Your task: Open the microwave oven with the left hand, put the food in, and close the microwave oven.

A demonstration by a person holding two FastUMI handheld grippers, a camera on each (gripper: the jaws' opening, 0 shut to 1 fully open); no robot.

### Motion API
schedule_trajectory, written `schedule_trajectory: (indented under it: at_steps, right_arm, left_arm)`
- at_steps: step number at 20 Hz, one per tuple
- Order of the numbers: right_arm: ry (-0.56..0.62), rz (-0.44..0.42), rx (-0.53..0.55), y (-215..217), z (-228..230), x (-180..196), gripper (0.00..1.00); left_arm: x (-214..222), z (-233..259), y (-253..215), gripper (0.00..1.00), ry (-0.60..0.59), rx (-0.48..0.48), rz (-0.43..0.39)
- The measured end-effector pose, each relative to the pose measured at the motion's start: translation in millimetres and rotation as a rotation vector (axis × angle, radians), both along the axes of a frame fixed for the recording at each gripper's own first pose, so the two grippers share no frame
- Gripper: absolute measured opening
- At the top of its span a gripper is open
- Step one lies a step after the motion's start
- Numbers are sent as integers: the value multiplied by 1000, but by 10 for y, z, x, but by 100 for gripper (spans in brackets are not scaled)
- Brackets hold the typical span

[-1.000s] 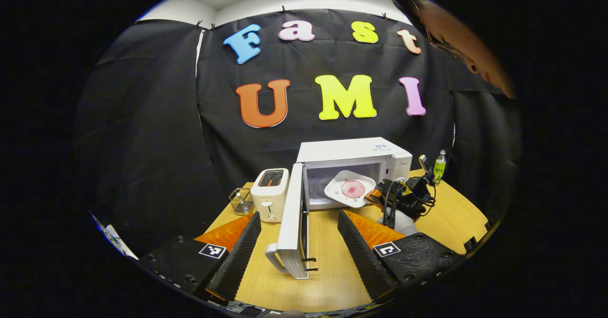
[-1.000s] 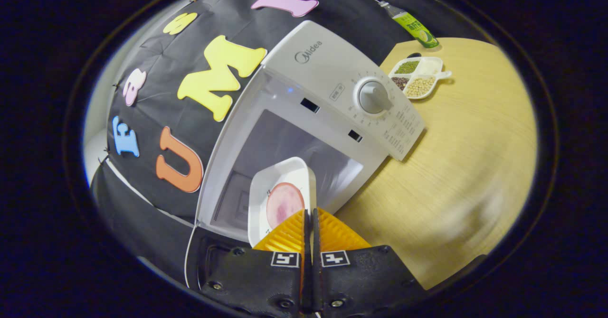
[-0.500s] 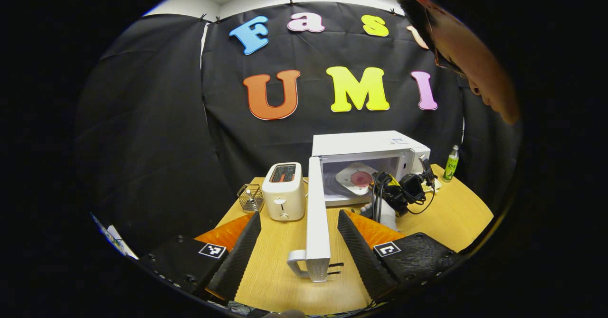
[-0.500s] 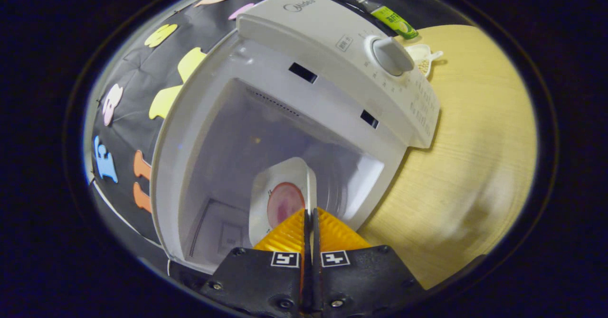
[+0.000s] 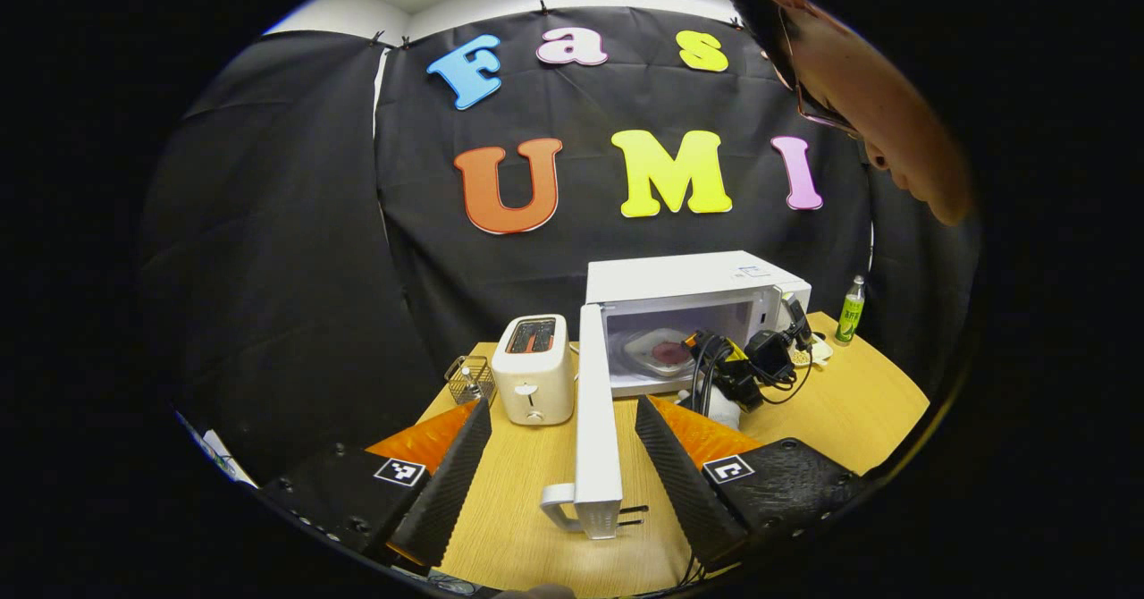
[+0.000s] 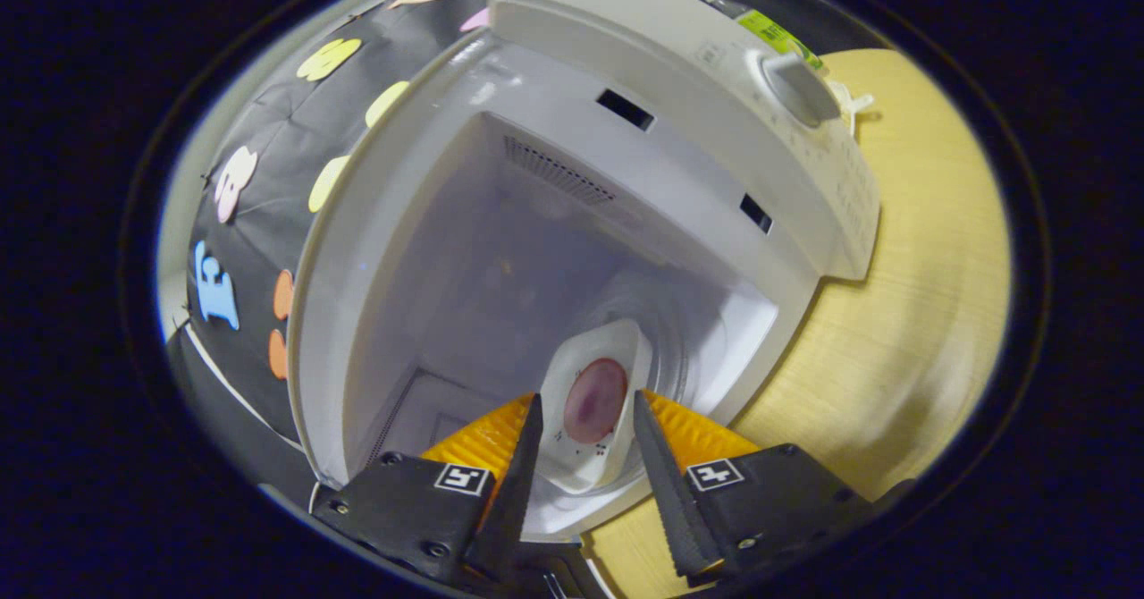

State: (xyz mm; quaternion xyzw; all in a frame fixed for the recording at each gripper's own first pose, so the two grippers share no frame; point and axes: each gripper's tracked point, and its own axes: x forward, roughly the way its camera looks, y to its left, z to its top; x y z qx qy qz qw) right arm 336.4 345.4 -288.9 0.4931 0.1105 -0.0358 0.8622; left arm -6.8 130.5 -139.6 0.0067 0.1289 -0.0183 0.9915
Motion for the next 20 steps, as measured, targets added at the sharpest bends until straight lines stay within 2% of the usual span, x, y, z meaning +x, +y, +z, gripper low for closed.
schedule_trajectory:
  at_steps: [1, 3, 5, 6, 7, 8, 9, 10, 11, 13, 14, 15, 16, 17, 18, 20]
  right_arm:
    - [-19, 18, -54, -19, 104, -69, 60]
    - [-29, 64, -188, -84, 262, -229, 88]
    - [-48, 110, -307, -172, 482, -420, 99]
    - [-58, 132, -362, -232, 615, -518, 99]
    - [-78, 161, -437, -291, 770, -616, 87]
    - [-98, 191, -512, -374, 924, -700, 87]
    - [-131, 208, -584, -445, 1092, -796, 100]
    - [-144, 221, -648, -544, 1228, -889, 91]
    - [-148, 240, -694, -645, 1316, -994, 100]
    - [-157, 276, -778, -809, 1476, -1218, 100]
    - [-145, 292, -818, -906, 1522, -1337, 91]
    - [-148, 306, -851, -994, 1593, -1433, 100]
    - [-152, 325, -884, -1088, 1679, -1511, 92]
    - [-145, 329, -920, -1210, 1747, -1608, 92]
    - [-147, 323, -950, -1328, 1832, -1706, 100]
    - [-153, 324, -988, -1507, 2027, -1914, 100]
  left_arm:
    - [6, 42, -35, 97, -11, 0, -8]
    - [15, 132, -43, 97, -38, 7, -11]
    - [-4, 219, -26, 96, -58, 6, -14]
    - [-5, 265, -10, 97, -72, 17, -10]
    - [-17, 290, 15, 96, -85, 33, -3]
    - [-17, 321, 41, 96, -97, 47, 4]
    - [-34, 328, 33, 96, -104, 51, 5]
    - [-33, 339, 31, 97, -113, 54, 6]
    - [-34, 330, 45, 97, -119, 58, 7]
    - [-45, 301, 91, 97, -120, 52, 17]
    - [-35, 269, 88, 96, -118, 40, 13]
    - [-18, 239, 93, 96, -113, 33, 14]
    - [0, 238, 130, 96, -117, 31, 21]
    - [15, 228, 181, 97, -121, 28, 28]
    - [28, 235, 241, 96, -126, 21, 39]
    - [64, 215, 355, 96, -138, 15, 57]
